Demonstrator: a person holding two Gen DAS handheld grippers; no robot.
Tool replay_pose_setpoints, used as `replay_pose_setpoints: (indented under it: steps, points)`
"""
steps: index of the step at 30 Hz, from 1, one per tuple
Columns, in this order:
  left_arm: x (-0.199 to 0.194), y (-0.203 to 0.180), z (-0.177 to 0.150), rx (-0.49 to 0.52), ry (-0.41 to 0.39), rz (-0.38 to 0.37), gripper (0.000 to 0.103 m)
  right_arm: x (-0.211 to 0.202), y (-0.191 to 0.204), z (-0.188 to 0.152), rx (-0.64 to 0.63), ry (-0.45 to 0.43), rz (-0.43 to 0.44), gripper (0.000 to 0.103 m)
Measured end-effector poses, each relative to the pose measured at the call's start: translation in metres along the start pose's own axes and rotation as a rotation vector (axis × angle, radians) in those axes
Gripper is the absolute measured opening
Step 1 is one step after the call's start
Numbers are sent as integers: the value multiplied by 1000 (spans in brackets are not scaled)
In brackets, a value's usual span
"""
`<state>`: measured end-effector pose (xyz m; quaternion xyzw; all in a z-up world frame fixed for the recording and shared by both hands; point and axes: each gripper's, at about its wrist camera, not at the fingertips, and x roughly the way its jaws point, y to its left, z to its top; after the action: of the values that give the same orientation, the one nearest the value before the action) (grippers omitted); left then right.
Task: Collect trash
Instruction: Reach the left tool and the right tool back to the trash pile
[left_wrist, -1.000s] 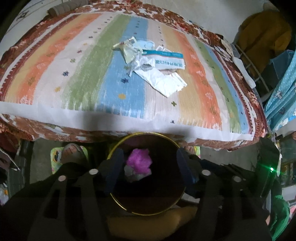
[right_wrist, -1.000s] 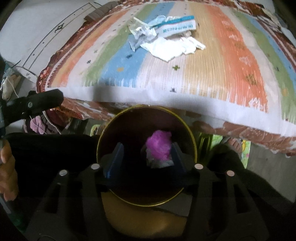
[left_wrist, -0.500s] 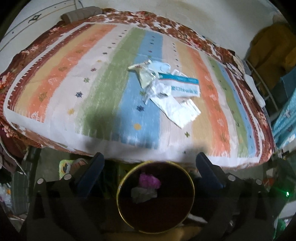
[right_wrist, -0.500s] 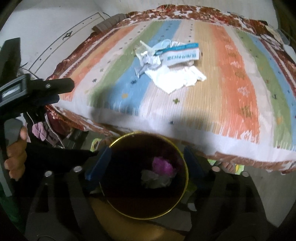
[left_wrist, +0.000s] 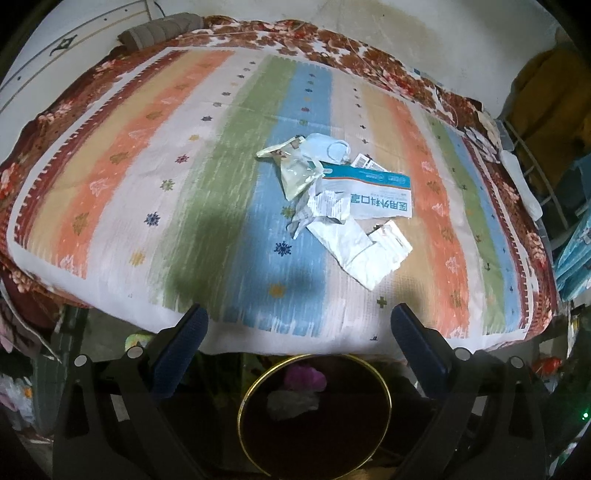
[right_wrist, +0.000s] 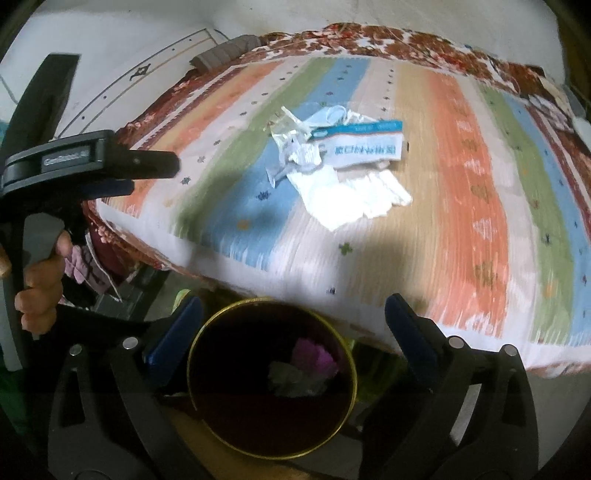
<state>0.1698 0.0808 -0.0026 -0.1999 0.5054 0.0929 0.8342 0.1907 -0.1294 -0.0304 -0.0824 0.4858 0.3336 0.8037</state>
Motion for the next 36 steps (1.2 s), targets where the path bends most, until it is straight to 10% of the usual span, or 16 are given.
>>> replay_pose_setpoints:
  steps: [27, 36]
  points:
    - [106, 6, 82, 30, 73, -5, 86, 97, -32, 59, -64, 125, -46, 88]
    - [142, 17, 96, -1, 133, -38, 62, 125, -33, 71, -55, 162, -22, 77]
